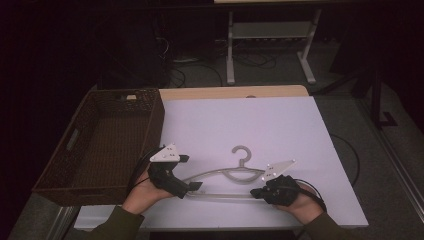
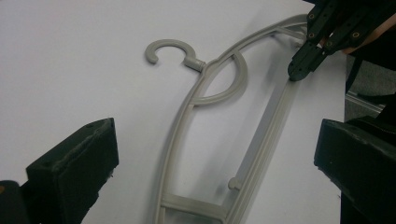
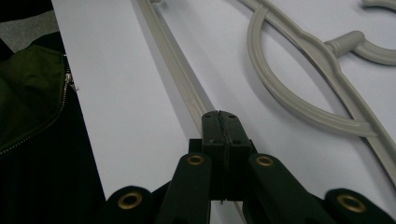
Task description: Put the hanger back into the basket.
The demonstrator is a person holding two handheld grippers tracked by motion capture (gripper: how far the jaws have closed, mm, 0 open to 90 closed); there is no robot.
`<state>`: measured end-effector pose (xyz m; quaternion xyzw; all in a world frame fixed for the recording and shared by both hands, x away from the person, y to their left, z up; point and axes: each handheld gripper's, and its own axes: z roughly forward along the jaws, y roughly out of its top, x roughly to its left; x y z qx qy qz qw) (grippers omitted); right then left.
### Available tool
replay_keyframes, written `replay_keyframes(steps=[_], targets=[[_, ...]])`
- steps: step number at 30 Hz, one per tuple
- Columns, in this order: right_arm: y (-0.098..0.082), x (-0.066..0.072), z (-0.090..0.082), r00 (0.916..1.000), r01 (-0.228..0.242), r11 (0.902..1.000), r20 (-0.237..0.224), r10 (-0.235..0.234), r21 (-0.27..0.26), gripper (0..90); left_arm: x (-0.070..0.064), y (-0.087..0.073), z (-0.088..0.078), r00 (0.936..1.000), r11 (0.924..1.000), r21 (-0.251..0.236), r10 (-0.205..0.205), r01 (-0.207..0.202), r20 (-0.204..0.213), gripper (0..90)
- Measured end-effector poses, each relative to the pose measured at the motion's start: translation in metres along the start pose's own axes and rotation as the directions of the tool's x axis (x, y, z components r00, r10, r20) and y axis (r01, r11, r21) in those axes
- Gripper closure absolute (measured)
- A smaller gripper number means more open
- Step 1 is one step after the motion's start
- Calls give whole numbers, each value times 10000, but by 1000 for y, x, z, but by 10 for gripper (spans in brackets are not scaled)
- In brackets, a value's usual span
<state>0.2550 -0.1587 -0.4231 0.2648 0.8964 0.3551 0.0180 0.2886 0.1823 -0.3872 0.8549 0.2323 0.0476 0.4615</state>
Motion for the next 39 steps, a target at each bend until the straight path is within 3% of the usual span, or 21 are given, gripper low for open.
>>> replay_keyframes(steps=[11, 20, 22, 26, 27, 31, 32, 33, 39], targets=[[-2, 3, 10, 9999, 129, 9978, -98, -122, 650, 897, 2, 0, 5, 10000, 10000, 86, 40, -40, -53, 0], [-3, 3, 12, 9999, 119, 9972, -115, -110, 743, 897, 11, 2, 23, 9996, 9987, 418, 287, -285, -49, 24], [-3, 3, 12, 9998, 133, 9971, -125, -124, 751, 898, 13, 4, 30, 9992, 9977, 546, 390, -391, 22, 69], [-3, 2, 13, 9998, 172, 9971, -116, -164, 736, 898, 17, 7, 43, 9954, 9911, 927, 941, -954, 180, 126], [-3, 3, 12, 9998, 129, 9972, -130, -119, 732, 898, 16, 9, 51, 9929, 9857, 1193, 1179, -1190, 165, 155], [-3, 3, 12, 9999, 106, 9972, -129, -97, 739, 898, 18, 11, 62, 9901, 9793, 1467, 1354, -1393, 361, 173], [-3, 3, 12, 9999, 102, 9972, -145, -91, 738, 898, 17, 12, 65, 9898, 9785, 1506, 1367, -1412, 400, 189], [-3, 3, 12, 9998, 97, 9972, -152, -86, 737, 898, 18, 12, 68, 9865, 9722, 1685, 1573, -1626, 445, 211], [-3, 3, 12, 9998, 106, 9973, -153, -95, 723, 898, 20, 14, 80, 9819, 9631, 1947, 1743, -1858, 746, 339]])
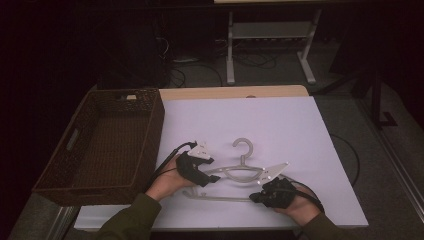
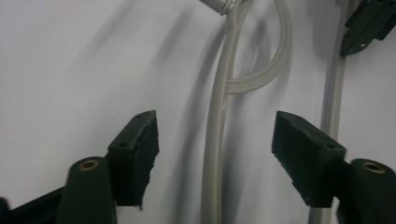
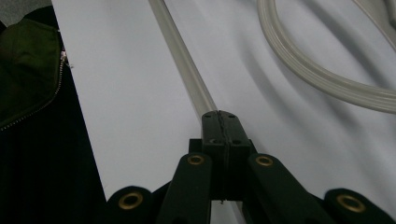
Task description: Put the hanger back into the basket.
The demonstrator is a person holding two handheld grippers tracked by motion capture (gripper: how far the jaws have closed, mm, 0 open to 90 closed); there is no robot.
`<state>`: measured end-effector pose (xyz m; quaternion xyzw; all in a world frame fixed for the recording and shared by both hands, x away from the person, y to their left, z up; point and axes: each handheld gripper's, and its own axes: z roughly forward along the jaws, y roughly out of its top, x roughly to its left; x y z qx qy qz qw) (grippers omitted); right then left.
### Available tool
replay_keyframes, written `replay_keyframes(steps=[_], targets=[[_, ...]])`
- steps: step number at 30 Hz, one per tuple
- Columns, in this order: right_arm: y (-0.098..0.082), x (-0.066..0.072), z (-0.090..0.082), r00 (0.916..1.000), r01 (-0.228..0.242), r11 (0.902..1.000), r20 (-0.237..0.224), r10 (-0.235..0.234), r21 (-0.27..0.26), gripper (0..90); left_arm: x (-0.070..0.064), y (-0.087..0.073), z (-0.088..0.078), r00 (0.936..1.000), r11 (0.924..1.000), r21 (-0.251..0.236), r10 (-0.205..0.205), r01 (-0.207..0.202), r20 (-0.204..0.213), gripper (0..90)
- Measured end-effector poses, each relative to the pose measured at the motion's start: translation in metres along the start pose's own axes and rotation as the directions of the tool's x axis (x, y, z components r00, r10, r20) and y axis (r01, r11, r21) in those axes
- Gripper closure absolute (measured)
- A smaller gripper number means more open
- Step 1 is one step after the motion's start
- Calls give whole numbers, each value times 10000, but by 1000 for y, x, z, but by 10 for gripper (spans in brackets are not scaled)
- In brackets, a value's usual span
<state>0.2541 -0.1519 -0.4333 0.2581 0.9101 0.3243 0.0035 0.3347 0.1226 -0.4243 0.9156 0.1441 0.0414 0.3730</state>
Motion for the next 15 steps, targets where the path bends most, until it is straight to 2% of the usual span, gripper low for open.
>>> replay_keyframes(steps=[2, 6, 8, 11, 15], targets=[[0, -1, 0, 9999, 104, 9999, 56, -104, 16, 898, 1, 0, 3, 9999, 10000, 65, 17, -18, 113, 369], [0, -1, 0, 10000, 92, 10000, 37, -92, 4, 898, 3, 3, 11, 9991, 9995, 257, 175, -184, 377, 511], [0, -1, 0, 10000, 90, 10000, 27, -90, -15, 898, 3, 4, 14, 9990, 9992, 352, 156, -171, 412, 534], [0, -1, 0, 10000, 79, 10000, 19, -79, -14, 898, 3, 5, 17, 9982, 9978, 486, 429, -449, 414, 586], [0, -1, -1, 10000, 44, 10000, -1, -44, -32, 898, 4, 6, 20, 9981, 9982, 404, 424, -442, 450, 681]])
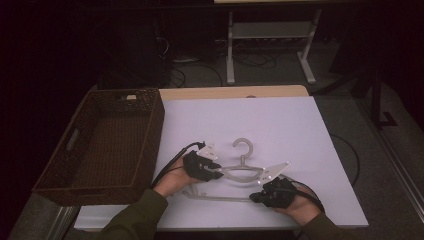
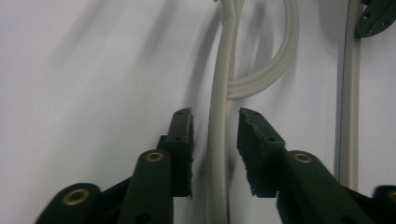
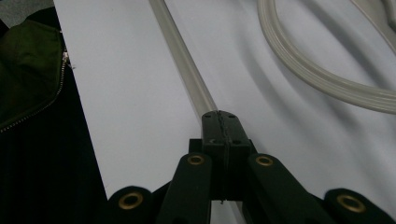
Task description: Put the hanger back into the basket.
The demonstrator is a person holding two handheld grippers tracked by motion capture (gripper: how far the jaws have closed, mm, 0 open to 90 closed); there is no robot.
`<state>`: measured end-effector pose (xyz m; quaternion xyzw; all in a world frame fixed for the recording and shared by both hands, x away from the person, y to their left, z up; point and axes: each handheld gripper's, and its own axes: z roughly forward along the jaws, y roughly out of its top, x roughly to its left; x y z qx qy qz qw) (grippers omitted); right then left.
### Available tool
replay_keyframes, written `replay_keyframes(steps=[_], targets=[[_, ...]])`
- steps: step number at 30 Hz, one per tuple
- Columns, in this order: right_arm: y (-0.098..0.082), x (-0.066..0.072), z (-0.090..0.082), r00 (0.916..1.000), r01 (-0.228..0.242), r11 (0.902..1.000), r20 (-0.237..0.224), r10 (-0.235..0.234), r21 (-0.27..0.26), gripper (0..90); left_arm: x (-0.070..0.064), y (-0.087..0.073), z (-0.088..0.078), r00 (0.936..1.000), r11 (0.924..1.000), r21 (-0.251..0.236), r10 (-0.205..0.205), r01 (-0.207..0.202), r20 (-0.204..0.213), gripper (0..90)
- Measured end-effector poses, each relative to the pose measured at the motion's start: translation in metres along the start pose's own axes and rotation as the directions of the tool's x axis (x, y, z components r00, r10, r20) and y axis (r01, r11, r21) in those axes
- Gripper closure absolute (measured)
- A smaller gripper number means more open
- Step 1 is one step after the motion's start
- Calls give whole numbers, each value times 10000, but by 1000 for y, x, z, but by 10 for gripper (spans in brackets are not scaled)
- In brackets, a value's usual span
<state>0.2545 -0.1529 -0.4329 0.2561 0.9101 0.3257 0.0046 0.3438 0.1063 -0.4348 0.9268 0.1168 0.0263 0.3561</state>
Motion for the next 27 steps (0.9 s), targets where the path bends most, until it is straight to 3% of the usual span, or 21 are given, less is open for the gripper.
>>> replay_keyframes(steps=[7, 16, 19, 26, 27], targets=[[0, -1, 0, 10000, 24, 10000, -16, -24, 7, 898, 2, 2, -1, 9997, 9997, -173, -153, 156, 174, 784], [0, 0, -1, 9999, 8, 10000, -111, -8, -20, 897, 0, 4, -3, 9995, 9994, -181, 291, -288, 154, 815], [1, 0, -3, 9998, 51, 9997, -214, -56, -246, 896, 0, 4, -5, 9992, 9990, -278, 346, -341, 177, 822], [3, -4, -19, 9995, -257, 9910, -195, 233, -1314, 764, 3, 5, -10, 9999, 9993, -360, 143, -142, 48, 827], [3, -4, -23, 9995, -311, 9878, -85, 301, -1526, 676, 4, 5, -13, 10000, 9994, -340, 31, -31, 26, 827]])
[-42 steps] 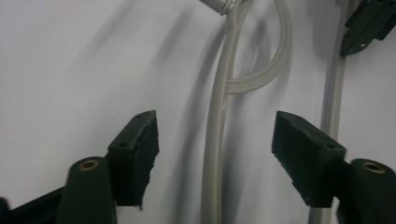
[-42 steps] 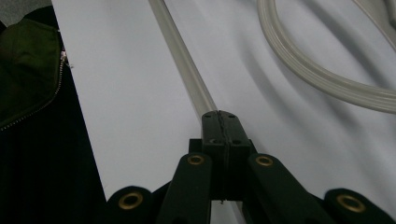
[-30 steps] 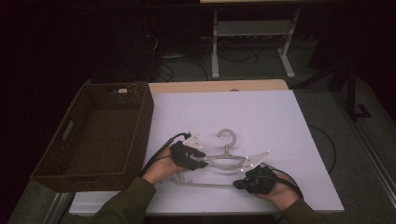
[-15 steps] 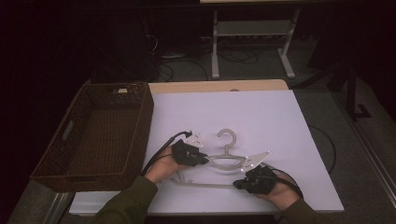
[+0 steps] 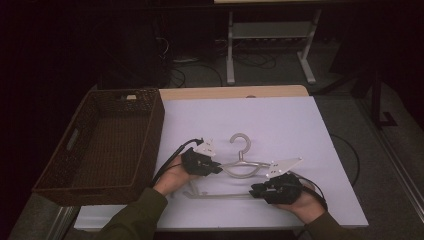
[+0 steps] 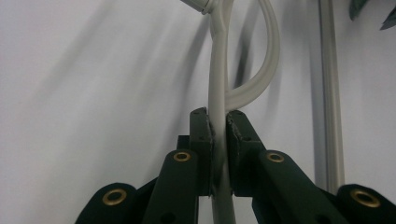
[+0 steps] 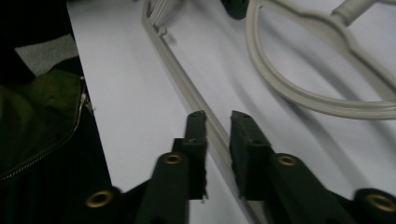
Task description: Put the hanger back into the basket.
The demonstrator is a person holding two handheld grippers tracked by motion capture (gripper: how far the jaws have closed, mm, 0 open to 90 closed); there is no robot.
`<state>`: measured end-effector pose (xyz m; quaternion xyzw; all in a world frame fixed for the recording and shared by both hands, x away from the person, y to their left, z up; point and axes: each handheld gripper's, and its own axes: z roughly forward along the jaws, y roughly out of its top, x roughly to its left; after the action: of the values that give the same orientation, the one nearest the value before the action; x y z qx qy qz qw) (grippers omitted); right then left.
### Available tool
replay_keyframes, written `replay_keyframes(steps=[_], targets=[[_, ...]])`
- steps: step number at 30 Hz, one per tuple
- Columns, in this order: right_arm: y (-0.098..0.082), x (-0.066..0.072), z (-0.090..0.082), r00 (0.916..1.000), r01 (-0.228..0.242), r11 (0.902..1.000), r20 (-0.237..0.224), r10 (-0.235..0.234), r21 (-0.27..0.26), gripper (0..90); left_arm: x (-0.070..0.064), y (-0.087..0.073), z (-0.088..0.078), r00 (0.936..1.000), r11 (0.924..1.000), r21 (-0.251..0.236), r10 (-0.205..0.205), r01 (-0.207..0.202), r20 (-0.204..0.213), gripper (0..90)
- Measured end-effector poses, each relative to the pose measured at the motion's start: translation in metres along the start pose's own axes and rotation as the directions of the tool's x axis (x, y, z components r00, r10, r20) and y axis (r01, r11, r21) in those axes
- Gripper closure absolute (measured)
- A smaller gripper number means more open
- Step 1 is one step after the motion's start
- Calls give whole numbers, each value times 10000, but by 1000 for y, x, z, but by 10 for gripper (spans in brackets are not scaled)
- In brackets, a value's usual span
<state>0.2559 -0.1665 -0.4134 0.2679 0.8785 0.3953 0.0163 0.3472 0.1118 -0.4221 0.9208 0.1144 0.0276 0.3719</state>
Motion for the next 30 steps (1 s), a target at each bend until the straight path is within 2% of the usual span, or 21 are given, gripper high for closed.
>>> replay_keyframes(steps=[1, 2, 3, 4, 5, 6, 7, 9, 11, 12, 15, 18, 21, 23, 26, 30], targets=[[0, 0, 0, 10000, 0, 10000, 0, 0, 0, 676, 0, 0, 0, 10000, 10000, 0, 0, 0, 0, 828], [0, -2, -3, 9999, -54, 9997, 147, 57, -252, 607, 0, 1, -2, 9998, 9999, -63, -154, 153, -128, 828], [0, -2, -3, 9999, -54, 9997, 147, 57, -252, 607, 0, 1, -2, 9998, 9999, -63, -154, 153, -128, 828], [1, -2, -5, 9990, -230, 9989, 368, 245, -407, 496, -1, 1, -2, 9995, 9998, -76, -208, 206, -218, 828], [1, -2, -5, 9990, -230, 9989, 368, 245, -407, 496, 0, 2, -4, 9994, 9997, -58, -242, 240, -241, 828], [1, -3, -7, 9981, -295, 9977, 529, 327, -615, 418, 0, 3, -5, 9992, 9996, -80, -281, 279, -295, 829], [1, -3, -7, 9981, -295, 9977, 529, 327, -615, 418, 0, 4, -6, 9989, 9995, -65, -318, 315, -356, 829], [1, -5, -10, 9972, -237, 9960, 689, 297, -864, 355, 0, 5, -8, 9982, 9992, -111, -399, 394, -437, 830], [1, -4, -11, 9961, -350, 9945, 773, 427, -985, 341, 0, 7, -11, 9972, 9986, -146, -515, 508, -545, 830], [2, -5, -14, 9952, -429, 9922, 822, 527, -1170, 303, 1, 7, -13, 9970, 9988, -100, -476, 471, -615, 830], [2, -6, -17, 9945, -275, 9900, 962, 410, -1382, 276, 4, 11, -21, 9932, 9967, -218, -801, 786, -840, 830], [3, -6, -22, 9936, -268, 9850, 1033, 449, -1705, 241, 8, 15, -30, 9905, 9964, -201, -844, 827, -1089, 830], [3, -6, -23, 9933, -199, 9836, 1086, 399, -1795, 233, 11, 21, -39, 9842, 9924, -396, -1206, 1164, -1296, 830], [3, -6, -24, 9933, -189, 9824, 1084, 396, -1856, 216, 12, 24, -46, 9807, 9915, -432, -1282, 1230, -1478, 830], [3, -6, -26, 9925, -104, 9781, 1173, 355, -2079, 191, 13, 30, -57, 9720, 9878, -535, -1537, 1464, -1780, 830], [4, -5, -29, 9906, -112, 9729, 1304, 424, -2311, 141, 15, 37, -70, 9600, 9841, -442, -1774, 1719, -2167, 830]])
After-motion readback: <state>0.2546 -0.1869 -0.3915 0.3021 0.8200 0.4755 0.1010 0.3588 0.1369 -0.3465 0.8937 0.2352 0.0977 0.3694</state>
